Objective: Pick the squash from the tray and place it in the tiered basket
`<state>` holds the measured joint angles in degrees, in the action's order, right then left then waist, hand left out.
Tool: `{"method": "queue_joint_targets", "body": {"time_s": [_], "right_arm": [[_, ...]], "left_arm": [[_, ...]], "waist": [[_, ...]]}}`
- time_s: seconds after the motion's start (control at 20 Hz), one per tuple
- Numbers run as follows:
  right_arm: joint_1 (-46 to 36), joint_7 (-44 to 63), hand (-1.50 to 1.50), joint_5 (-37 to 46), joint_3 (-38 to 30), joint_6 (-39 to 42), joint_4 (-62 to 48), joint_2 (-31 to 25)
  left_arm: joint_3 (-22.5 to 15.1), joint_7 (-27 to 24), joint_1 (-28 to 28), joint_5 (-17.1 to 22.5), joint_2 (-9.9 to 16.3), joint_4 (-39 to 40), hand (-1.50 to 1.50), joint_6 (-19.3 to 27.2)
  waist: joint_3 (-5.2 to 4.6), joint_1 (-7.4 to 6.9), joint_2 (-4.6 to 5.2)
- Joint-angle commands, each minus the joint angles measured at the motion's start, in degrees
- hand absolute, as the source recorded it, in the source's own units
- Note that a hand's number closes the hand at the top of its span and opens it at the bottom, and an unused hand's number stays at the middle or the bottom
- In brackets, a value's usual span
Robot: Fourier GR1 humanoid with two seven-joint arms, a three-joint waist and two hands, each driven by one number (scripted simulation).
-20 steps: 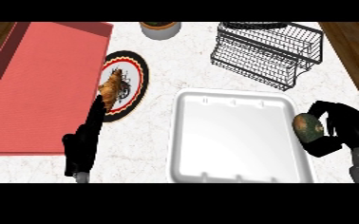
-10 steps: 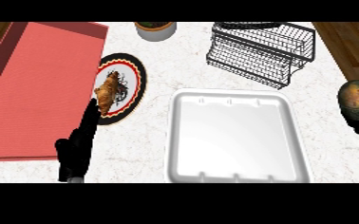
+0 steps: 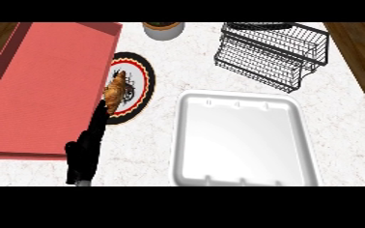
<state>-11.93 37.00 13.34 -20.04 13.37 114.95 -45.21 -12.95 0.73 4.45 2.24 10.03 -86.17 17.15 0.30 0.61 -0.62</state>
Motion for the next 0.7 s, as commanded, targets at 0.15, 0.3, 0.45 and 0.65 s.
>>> {"method": "queue_joint_targets", "body": {"time_s": [0.15, 0.3, 0.45, 0.65], "right_arm": [[-10.8, 7.7, 1.50, 0.5, 2.1, 1.0, -4.6, -2.1], [-18.3, 6.4, 1.50, 3.8, 6.8, -1.0, -13.3, -1.7], [-24.9, 7.6, 1.50, 5.5, 9.7, -1.2, -18.9, -1.0], [-28.8, 2.4, 1.50, 8.4, 12.5, -2.5, -27.5, 1.3]], "left_arm": [[1.6, 0.1, 2.3, -0.2, 0.6, 3.6, 0.00, -0.4], [2.5, 0.1, -0.7, 0.4, 0.4, 5.8, 0.00, -1.5], [1.0, 3.4, -1.4, -1.3, -0.1, 3.9, 0.00, -0.3], [2.7, 0.8, -2.0, -0.3, 0.3, 6.9, 0.00, -2.0]], "waist": [[-0.36, -1.52, 0.70], [-0.37, -2.47, 1.03], [-0.36, -2.64, 0.98], [-0.36, -2.47, 1.08]]}}
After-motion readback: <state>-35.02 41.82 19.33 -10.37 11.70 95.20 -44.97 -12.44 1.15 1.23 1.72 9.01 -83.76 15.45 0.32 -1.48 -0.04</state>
